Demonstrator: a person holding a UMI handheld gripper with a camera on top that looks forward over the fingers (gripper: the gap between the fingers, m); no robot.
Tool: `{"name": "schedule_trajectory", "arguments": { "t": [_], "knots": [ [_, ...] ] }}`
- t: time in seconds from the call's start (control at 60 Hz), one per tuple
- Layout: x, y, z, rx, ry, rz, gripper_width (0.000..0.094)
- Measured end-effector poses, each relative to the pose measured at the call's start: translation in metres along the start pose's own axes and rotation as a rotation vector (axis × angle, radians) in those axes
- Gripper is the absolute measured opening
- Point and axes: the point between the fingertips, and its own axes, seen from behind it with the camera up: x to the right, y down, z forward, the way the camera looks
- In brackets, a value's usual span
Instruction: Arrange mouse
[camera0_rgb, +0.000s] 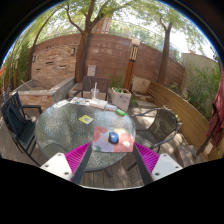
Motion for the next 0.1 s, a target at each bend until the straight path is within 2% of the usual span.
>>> {"name": "schedule_trajectory", "arguments": {
  "t": [0.1],
  "knots": [
    [-0.0026,0.0022,-0.0025,0.000,-0.005,-0.006,0.0851]
  ]
}}
